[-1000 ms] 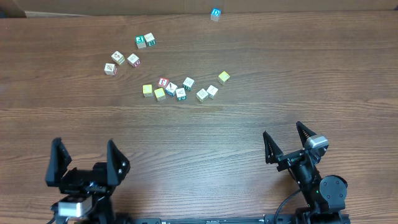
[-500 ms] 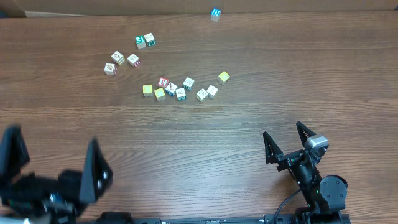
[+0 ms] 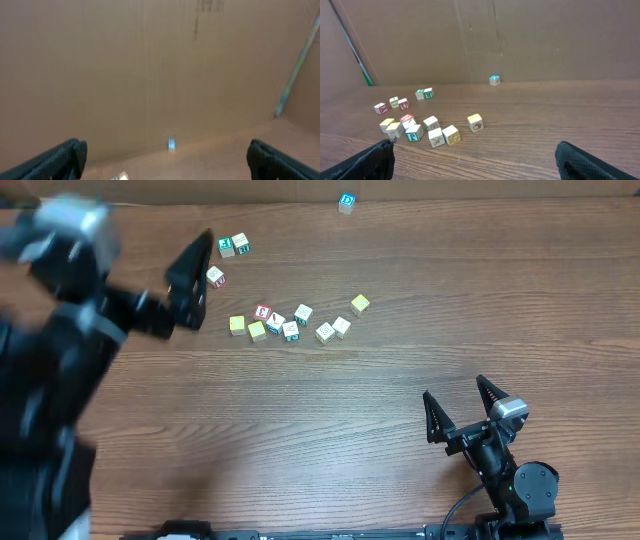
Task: Form a tower
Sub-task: 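Reach the left gripper forward over the block cluster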
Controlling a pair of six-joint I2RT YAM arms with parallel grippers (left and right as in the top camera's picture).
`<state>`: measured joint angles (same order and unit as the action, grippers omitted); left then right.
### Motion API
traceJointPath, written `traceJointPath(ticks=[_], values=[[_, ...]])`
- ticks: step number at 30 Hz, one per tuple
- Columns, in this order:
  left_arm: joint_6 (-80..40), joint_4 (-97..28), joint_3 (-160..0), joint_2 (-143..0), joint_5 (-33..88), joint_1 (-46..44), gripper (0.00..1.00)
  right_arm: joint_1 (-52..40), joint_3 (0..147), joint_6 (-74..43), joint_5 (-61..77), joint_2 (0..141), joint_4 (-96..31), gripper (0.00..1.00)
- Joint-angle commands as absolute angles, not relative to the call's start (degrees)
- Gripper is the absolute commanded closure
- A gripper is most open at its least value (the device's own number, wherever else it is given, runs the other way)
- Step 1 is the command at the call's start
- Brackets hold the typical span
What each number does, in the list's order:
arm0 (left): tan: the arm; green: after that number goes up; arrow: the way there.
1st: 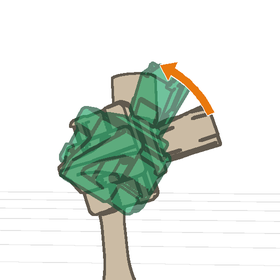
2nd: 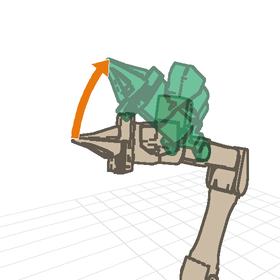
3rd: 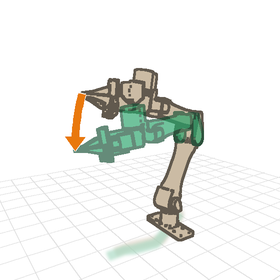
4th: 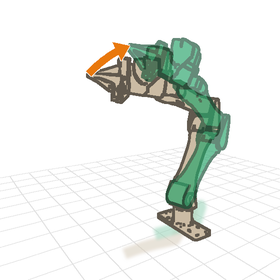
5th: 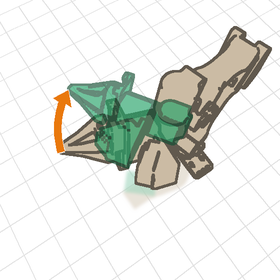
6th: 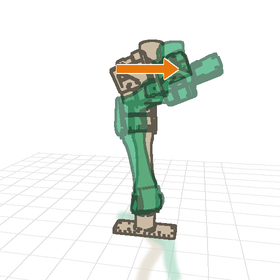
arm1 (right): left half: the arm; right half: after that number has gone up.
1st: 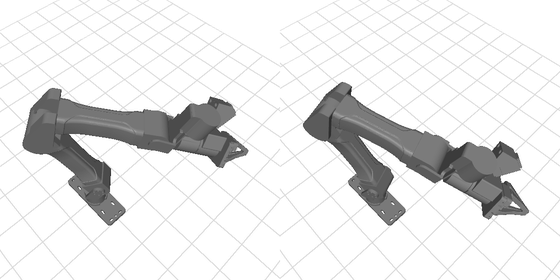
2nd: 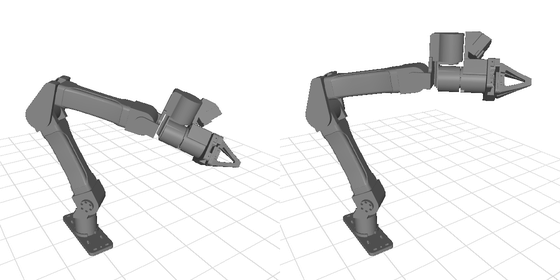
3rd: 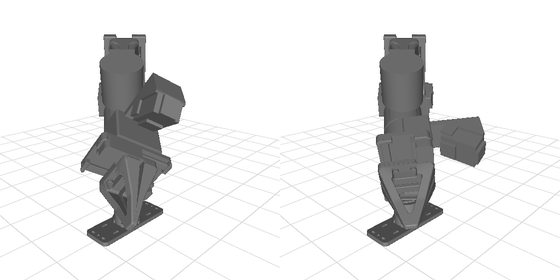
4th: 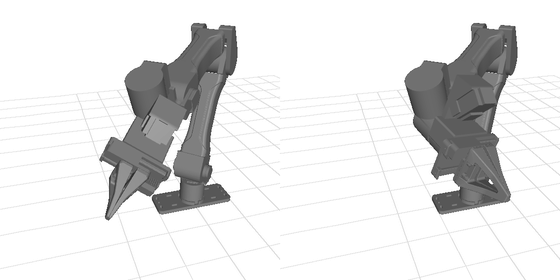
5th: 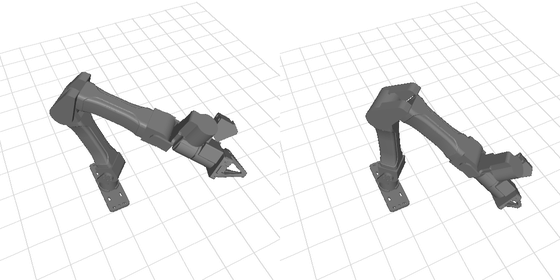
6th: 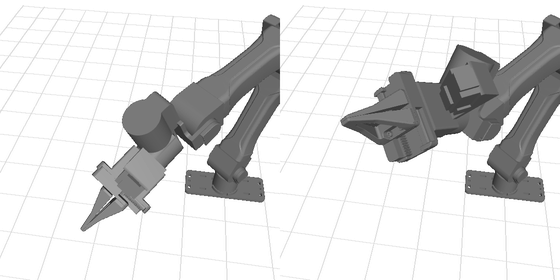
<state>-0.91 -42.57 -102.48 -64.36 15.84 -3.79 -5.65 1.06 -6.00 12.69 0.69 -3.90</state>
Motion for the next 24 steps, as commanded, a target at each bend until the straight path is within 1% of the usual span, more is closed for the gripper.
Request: traceJointPath(ticks=[1,5,7,16,24], values=[[3.2,-49.5,-110.6,-73.8,18.0,-4.1,0.00,-5.4,0.5,-6.1,12.7,0.2,-3.6,0.00],[4.4,-58.3,-115.8,-83.8,17.4,-4.1,0.01,-5.4,0.5,-6.1,12.7,0.2,-3.6,0.00],[4.6,-60.3,-116.1,-87.8,17.4,-4.1,0.00,-5.4,0.5,-6.1,12.7,0.2,-3.6,0.00],[4.7,-65.7,-116.1,-103.1,17.5,-4.1,0.01,-5.4,0.5,-6.1,12.7,0.2,-3.6,0.00],[4.7,-69.6,-116.1,-112.3,17.6,-4.1,0.00,-5.4,0.5,-6.1,12.7,0.2,-3.6,0.00]])
